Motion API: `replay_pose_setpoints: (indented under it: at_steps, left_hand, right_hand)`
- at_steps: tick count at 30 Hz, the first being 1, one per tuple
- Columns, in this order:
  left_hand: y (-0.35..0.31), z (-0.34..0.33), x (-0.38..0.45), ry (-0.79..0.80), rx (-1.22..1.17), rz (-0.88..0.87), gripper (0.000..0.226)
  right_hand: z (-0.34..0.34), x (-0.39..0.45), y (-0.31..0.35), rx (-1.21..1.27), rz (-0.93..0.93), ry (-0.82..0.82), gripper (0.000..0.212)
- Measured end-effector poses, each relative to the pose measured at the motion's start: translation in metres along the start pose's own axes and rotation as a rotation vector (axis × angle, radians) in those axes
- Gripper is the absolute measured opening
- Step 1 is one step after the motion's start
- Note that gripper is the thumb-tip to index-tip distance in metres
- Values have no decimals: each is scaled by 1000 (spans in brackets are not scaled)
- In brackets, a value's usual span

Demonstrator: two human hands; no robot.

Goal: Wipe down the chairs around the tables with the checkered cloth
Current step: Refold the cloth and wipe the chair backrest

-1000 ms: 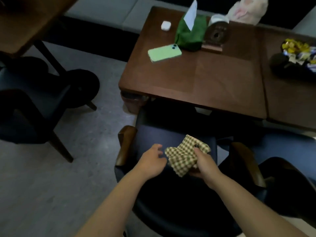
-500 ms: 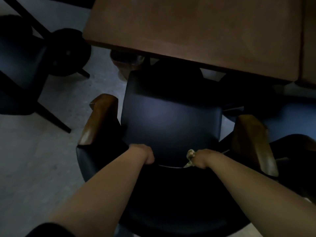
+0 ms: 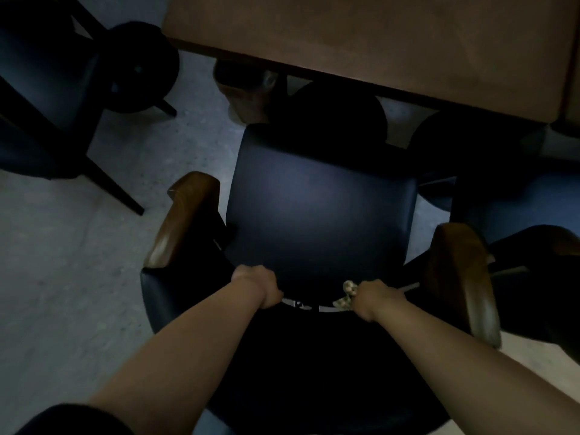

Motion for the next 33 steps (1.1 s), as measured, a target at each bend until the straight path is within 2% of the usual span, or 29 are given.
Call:
replay_pose_setpoints:
  at_steps: [11, 14, 16, 19, 23, 28, 30, 33]
  left_hand:
    - [-4, -55, -8, 92, -19, 6, 51]
    - [1, -52, -7, 137, -77, -11, 46]
    - [6, -42, -4, 140, -182, -34, 40]
    - [17, -1, -4, 41, -383, -95, 35]
    - [51, 78, -15, -210, -637, -185, 32]
    - [118, 147, -27, -484, -944, -257, 30]
    - [149, 162, -21, -553, -1002, -277, 30]
    - [198, 165, 2, -575, -1128, -255, 31]
  right_hand:
    - [-51, -11, 8, 35, 39, 83, 33]
    - [-44, -10, 6, 145, 17, 82, 33]
    - [-28, -9, 5, 267, 22, 19, 34]
    - [15, -8, 8, 479, 73, -162, 34]
    - [85, -8, 27, 721, 146, -385, 30]
    - [157, -5, 81, 972, 298, -396, 22]
    - [178, 3, 108, 983, 336, -434, 25]
    - [206, 23, 151, 917, 340, -534, 22]
Point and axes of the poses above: each hand's wrist, its own x-axis towards the middle knuckle, its own z-axis out of the back of the hand, y = z × x, the point moved 5 cm from there along x, towards the middle knuckle, and after that the axes turned 11 degrees about -x, right-handed, at the moved point
